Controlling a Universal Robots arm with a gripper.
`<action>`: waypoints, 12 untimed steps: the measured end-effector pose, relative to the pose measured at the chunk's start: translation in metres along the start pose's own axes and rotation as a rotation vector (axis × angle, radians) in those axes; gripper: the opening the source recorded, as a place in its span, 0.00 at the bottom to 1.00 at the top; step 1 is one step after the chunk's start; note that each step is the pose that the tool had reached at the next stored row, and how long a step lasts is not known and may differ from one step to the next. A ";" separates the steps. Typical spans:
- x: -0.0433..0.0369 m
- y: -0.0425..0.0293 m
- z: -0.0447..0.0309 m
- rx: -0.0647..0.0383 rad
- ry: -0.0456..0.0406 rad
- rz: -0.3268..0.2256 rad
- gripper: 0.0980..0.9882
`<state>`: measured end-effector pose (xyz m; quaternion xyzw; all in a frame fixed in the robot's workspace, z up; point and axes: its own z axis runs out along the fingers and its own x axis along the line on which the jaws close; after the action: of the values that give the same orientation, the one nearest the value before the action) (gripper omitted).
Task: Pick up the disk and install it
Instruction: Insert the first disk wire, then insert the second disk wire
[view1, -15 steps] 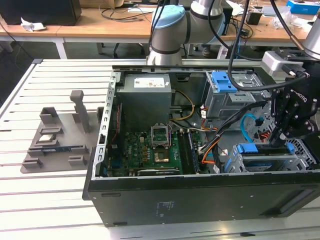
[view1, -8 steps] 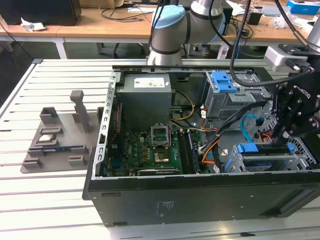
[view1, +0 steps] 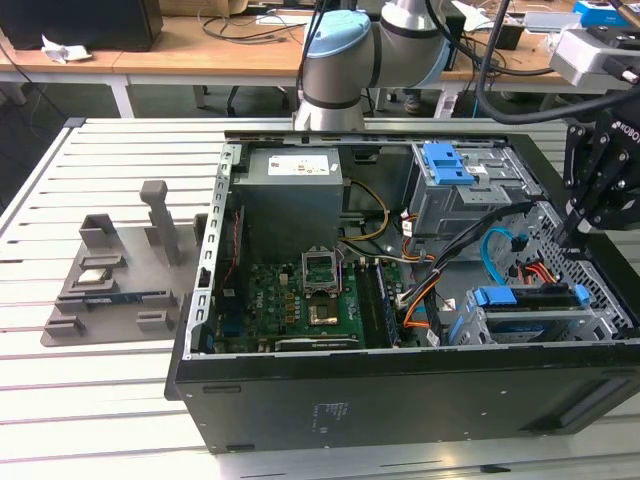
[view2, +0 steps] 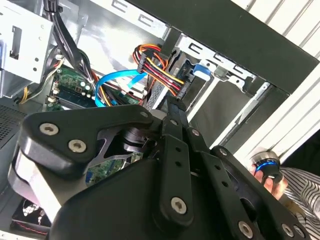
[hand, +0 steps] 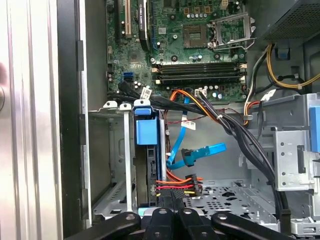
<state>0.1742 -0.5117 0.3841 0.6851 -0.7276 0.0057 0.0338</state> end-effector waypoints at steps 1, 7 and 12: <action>0.0001 0.0000 0.0000 0.000 0.0001 0.000 0.01; 0.0002 0.0000 0.0000 0.000 0.0001 0.000 0.08; -0.0027 0.0029 0.0004 0.000 -0.0011 0.000 0.30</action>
<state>0.1715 -0.5088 0.3836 0.6851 -0.7277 0.0053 0.0335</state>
